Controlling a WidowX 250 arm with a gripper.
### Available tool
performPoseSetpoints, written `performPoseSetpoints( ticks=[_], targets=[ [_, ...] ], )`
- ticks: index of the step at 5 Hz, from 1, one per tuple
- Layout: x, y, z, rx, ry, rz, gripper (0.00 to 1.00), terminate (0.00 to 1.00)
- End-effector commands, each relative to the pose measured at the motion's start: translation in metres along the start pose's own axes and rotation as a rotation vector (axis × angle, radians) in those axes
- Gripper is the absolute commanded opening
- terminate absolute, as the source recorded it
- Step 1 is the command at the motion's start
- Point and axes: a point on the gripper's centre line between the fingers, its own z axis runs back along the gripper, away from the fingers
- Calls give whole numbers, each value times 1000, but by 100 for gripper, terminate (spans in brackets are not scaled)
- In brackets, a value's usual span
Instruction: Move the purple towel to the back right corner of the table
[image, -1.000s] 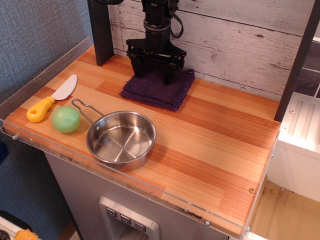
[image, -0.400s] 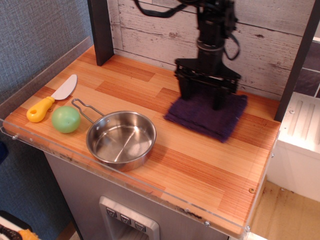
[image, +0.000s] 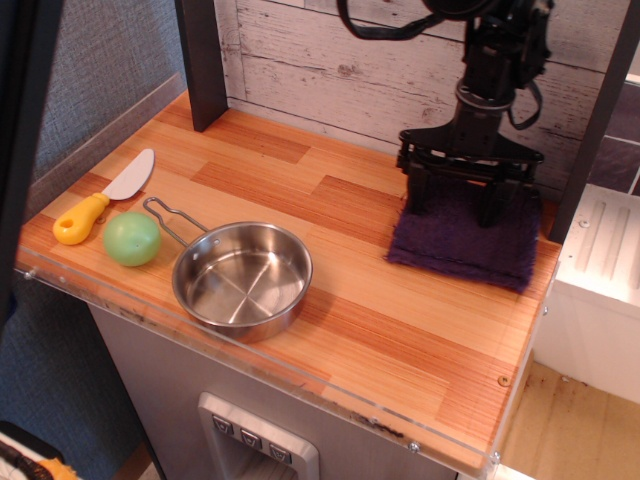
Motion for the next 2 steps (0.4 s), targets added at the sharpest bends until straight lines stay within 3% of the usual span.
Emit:
performPoseSetpoints(
  ticks=[1, 2],
  targets=[
    [1, -5, 45, -21, -125, -49, 100, 0],
    [10, 0, 67, -68, -189, -97, 100, 0]
  ],
)
